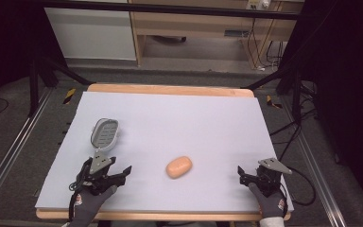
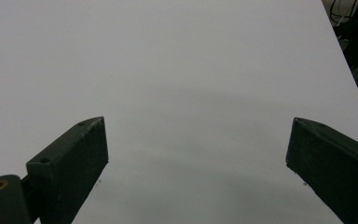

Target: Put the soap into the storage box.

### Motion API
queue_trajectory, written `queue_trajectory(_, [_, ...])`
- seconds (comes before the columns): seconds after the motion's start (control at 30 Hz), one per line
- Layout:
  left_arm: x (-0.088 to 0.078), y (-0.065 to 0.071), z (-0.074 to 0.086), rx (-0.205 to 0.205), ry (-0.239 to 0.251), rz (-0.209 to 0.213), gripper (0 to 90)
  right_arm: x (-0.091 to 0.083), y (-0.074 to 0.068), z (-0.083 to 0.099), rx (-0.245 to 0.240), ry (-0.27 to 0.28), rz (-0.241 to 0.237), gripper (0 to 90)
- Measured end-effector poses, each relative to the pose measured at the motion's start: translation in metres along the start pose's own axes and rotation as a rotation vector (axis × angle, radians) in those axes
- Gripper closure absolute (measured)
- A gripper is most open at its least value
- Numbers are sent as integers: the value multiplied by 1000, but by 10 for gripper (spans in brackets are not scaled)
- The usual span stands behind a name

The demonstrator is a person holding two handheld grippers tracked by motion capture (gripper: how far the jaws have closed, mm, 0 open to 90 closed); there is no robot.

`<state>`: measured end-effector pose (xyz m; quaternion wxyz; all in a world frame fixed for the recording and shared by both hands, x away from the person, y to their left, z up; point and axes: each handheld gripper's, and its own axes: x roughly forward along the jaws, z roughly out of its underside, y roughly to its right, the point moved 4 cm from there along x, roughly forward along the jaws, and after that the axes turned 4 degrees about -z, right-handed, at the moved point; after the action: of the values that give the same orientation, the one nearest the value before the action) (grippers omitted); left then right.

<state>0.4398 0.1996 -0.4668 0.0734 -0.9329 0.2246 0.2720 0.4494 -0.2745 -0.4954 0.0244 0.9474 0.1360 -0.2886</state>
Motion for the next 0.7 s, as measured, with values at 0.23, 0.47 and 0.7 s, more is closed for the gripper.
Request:
queue_trajectory(0.23, [0, 8, -10, 9, 5, 23, 298, 1, -1, 0, 3, -2, -7, 57])
queue_trajectory(0.47, [2, 15, -23, 22, 14, 42, 298, 1, -1, -1, 1, -2, -11, 56])
queue_trajectory(0.7, [8, 25, -39, 35, 26, 63, 296, 1, -2, -2, 0, 1, -16, 55])
